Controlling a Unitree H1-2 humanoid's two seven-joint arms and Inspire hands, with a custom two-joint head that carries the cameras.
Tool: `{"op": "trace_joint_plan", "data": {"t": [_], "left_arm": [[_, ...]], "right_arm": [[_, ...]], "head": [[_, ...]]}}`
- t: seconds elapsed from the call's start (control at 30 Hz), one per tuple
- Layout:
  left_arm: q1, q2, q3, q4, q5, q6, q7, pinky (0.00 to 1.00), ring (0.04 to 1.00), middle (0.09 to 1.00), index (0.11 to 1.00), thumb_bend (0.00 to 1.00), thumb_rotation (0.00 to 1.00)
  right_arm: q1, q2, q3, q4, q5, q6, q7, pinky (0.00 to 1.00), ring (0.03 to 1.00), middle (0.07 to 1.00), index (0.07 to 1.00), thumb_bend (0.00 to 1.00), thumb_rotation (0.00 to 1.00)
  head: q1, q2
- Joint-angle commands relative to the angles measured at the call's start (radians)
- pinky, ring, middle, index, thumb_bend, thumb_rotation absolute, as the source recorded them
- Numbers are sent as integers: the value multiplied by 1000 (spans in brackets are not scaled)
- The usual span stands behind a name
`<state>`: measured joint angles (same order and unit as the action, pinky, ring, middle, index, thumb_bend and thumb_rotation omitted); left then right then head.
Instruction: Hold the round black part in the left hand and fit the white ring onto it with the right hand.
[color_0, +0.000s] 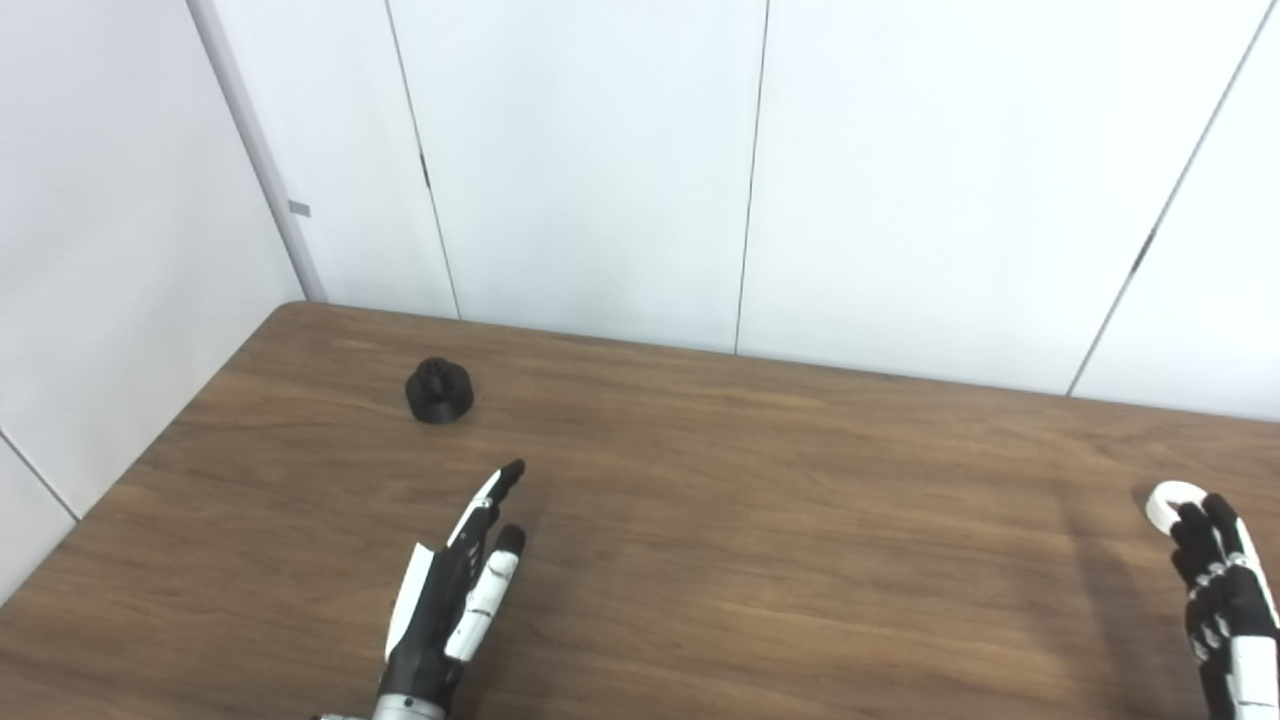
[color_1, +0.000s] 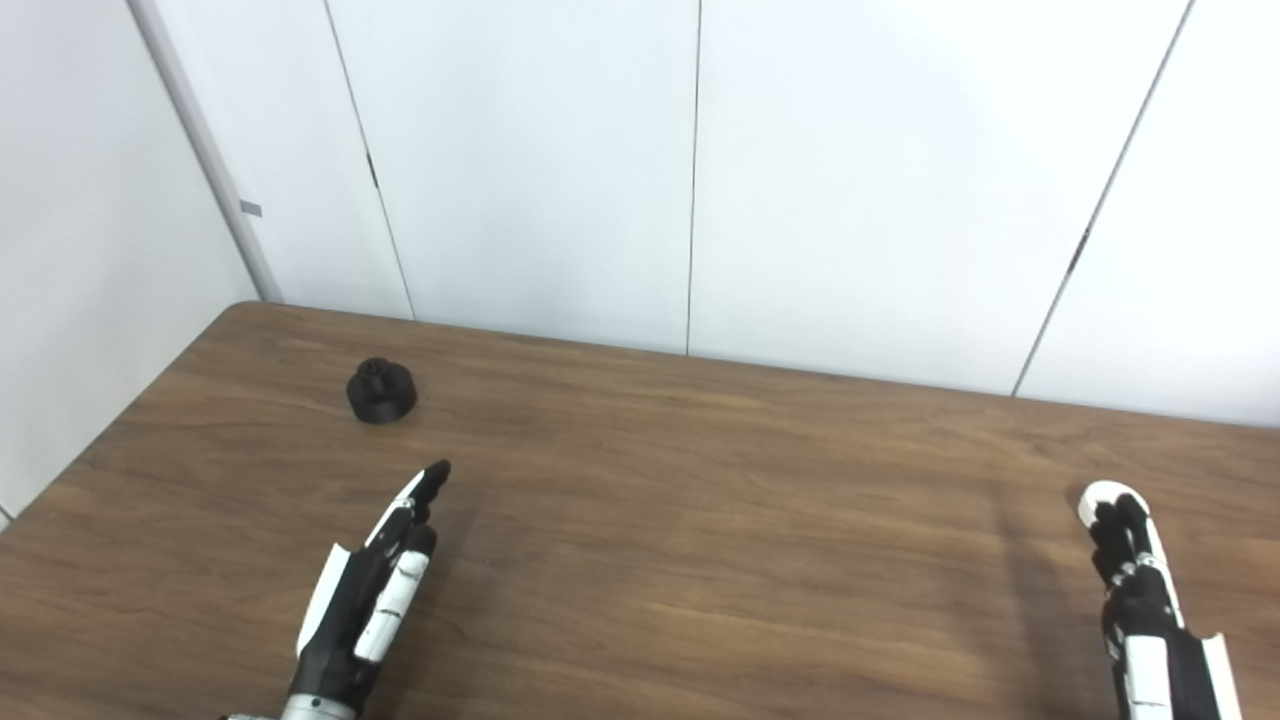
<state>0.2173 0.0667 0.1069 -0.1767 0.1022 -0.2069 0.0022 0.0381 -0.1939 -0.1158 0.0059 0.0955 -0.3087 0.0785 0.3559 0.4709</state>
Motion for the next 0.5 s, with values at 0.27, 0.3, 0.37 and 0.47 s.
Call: {"op": "trace_joint_plan", "data": {"t": [0.27, 0.3, 0.37, 0.47], "left_arm": [[85, -75, -5, -26, -19, 54, 77, 993, 961, 938, 936, 561, 543], [85, -68, -4, -41, -6, 64, 83, 978, 953, 936, 936, 576, 496], [75, -50, 4, -84, 41, 99, 101, 949, 940, 931, 927, 630, 434], [46, -24, 25, -149, 120, 178, 123, 918, 907, 895, 894, 717, 346]], "right_arm": [[78, 10, 0, 131, -3, -8, 0, 992, 956, 950, 981, 536, 1000], [80, 11, 1, 126, -5, -6, -2, 986, 953, 949, 979, 533, 1000], [84, 14, 0, 120, -6, -5, -5, 977, 950, 945, 975, 528, 1000], [88, 16, 1, 111, -13, -4, -8, 963, 944, 941, 971, 526, 1000]], "head": [[-17, 13], [-18, 14], [-20, 14], [-23, 18]]}}
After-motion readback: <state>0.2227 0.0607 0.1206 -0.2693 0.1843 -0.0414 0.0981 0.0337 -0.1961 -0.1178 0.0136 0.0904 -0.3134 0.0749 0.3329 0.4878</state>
